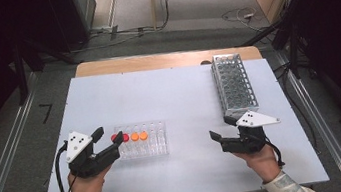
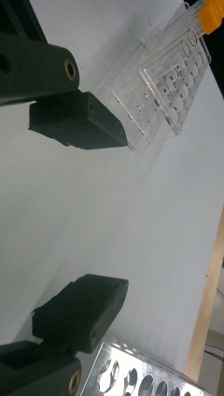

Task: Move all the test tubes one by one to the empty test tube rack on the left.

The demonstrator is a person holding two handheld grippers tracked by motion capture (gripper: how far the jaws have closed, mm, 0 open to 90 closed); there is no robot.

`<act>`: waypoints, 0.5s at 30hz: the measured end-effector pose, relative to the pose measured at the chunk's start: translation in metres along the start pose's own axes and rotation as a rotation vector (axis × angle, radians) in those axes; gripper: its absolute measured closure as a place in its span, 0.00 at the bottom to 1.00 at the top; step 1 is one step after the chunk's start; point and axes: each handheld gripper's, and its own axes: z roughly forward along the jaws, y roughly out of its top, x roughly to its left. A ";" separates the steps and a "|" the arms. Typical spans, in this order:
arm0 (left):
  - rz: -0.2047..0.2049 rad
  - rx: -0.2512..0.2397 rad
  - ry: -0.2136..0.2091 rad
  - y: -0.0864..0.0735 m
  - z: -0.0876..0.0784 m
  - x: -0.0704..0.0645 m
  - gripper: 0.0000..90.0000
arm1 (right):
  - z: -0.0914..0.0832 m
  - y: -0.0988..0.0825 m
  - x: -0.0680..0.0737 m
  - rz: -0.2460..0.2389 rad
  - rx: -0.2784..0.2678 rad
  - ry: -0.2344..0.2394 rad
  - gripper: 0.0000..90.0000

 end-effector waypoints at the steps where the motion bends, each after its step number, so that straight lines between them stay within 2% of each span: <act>1: 0.000 0.000 0.000 0.000 0.000 0.000 0.36 | 0.000 0.000 0.000 0.000 0.000 0.000 0.28; 15: -0.008 -0.007 0.014 0.000 -0.001 0.003 0.35 | 0.000 0.000 -0.001 0.004 -0.002 -0.005 0.28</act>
